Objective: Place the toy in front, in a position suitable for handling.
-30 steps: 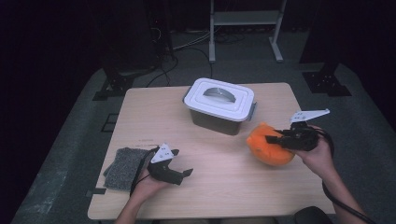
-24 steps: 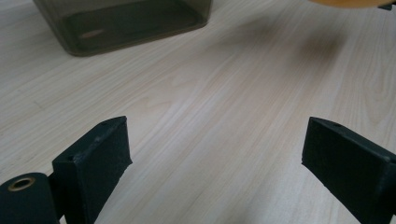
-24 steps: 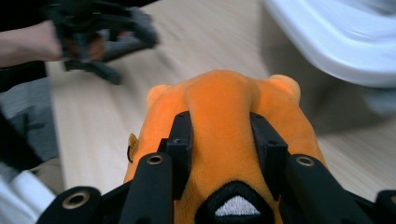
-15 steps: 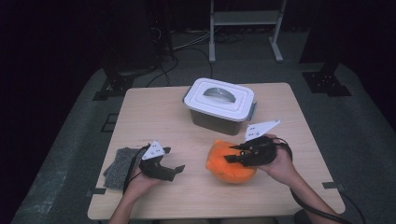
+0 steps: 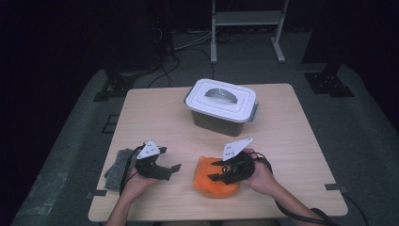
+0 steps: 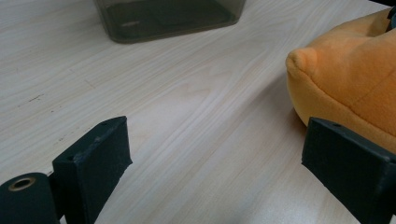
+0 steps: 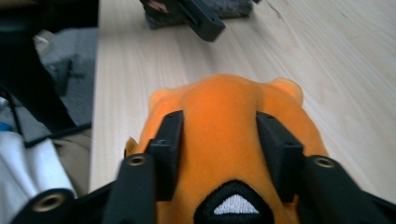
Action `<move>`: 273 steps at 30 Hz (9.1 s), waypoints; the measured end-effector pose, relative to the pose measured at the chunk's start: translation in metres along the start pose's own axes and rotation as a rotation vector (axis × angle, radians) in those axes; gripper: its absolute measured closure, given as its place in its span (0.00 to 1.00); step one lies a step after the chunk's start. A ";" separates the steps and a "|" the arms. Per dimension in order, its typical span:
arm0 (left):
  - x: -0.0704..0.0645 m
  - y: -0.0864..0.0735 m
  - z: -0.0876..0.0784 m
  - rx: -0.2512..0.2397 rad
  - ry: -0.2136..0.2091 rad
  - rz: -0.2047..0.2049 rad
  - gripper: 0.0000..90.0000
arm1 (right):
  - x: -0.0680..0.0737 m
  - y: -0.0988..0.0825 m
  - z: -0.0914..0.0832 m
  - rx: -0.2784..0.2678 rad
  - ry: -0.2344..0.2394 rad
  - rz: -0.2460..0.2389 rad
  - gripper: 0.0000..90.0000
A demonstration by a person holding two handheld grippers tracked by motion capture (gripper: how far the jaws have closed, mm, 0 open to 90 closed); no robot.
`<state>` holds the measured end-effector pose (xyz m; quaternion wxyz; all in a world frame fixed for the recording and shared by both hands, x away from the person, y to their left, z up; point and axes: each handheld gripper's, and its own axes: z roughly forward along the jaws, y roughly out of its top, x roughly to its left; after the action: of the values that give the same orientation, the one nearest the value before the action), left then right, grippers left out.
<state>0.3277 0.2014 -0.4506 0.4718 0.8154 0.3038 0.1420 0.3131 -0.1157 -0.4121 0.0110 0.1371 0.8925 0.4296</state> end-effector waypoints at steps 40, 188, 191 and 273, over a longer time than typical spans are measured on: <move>0.035 -0.010 -0.059 0.037 0.039 0.113 0.09 | -0.004 -0.043 -0.026 -0.128 0.016 0.014 0.27; -0.076 0.070 0.023 0.037 -0.489 0.342 0.83 | 0.011 -0.049 -0.020 0.009 -0.080 0.054 0.15; -0.073 0.066 0.025 0.051 -0.483 0.337 0.83 | 0.010 -0.050 -0.020 0.005 -0.078 0.056 0.15; -0.069 0.067 0.001 0.108 -0.368 0.422 0.82 | 0.006 -0.037 -0.015 -0.003 -0.116 0.069 0.30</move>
<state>0.2991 0.1324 -0.3903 0.4348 0.8967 0.0437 0.0701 0.2963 -0.1473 -0.4303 0.0479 0.1923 0.8844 0.4225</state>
